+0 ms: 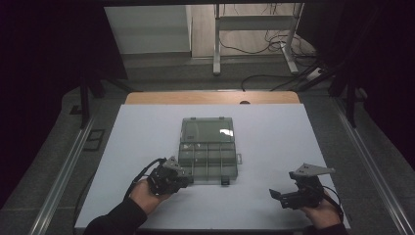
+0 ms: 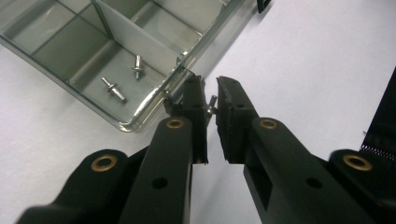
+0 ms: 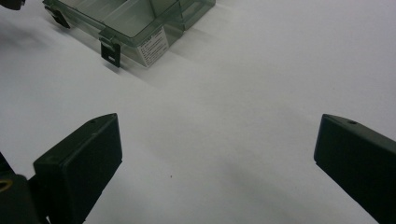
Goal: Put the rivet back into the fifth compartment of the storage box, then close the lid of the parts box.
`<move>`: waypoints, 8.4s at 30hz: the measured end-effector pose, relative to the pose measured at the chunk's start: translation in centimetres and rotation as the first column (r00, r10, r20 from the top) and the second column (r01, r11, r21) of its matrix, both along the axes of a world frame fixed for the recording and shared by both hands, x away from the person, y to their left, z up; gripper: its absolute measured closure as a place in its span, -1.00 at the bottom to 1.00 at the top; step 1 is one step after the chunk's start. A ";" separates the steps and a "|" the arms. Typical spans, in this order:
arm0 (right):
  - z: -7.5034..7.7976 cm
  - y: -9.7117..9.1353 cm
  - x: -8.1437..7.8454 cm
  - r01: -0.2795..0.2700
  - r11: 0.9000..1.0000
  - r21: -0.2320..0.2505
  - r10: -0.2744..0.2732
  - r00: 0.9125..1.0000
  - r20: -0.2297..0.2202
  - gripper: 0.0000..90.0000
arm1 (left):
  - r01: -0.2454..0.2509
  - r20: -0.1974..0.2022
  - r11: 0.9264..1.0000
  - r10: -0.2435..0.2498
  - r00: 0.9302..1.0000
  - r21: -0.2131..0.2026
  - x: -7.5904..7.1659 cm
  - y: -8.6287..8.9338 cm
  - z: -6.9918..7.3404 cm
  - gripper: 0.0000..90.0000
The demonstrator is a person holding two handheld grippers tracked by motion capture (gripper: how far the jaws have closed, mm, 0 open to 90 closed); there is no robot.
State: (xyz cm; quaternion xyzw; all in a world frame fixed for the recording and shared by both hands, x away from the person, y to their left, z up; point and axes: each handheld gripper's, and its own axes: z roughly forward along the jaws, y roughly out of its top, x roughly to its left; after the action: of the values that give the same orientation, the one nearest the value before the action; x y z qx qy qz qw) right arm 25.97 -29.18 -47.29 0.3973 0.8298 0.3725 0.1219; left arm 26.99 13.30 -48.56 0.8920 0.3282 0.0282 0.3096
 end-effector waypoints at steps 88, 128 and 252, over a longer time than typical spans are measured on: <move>-0.1 0.0 0.1 -0.005 1.000 -0.010 0.005 1.000 -0.013 -0.99 | -0.118 0.049 0.993 0.118 0.992 -0.008 5.3 0.2 -1.2 0.83; 0.0 -0.1 -0.1 -0.003 1.000 -0.004 0.003 1.000 0.000 -0.99 | -0.118 0.085 0.992 0.121 0.989 -0.047 3.9 0.7 0.0 0.21; 0.0 -0.1 -0.1 0.001 1.000 -0.001 -0.001 1.000 0.003 -0.99 | -0.299 0.189 0.938 0.330 0.925 -0.178 -7.7 11.5 0.0 -1.00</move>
State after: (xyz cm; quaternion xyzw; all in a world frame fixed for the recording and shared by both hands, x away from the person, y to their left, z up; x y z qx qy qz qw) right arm 25.85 -29.29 -47.30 0.3970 0.8296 0.3726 0.1236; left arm 19.33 24.75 -48.55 0.7942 0.4330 0.1502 0.3990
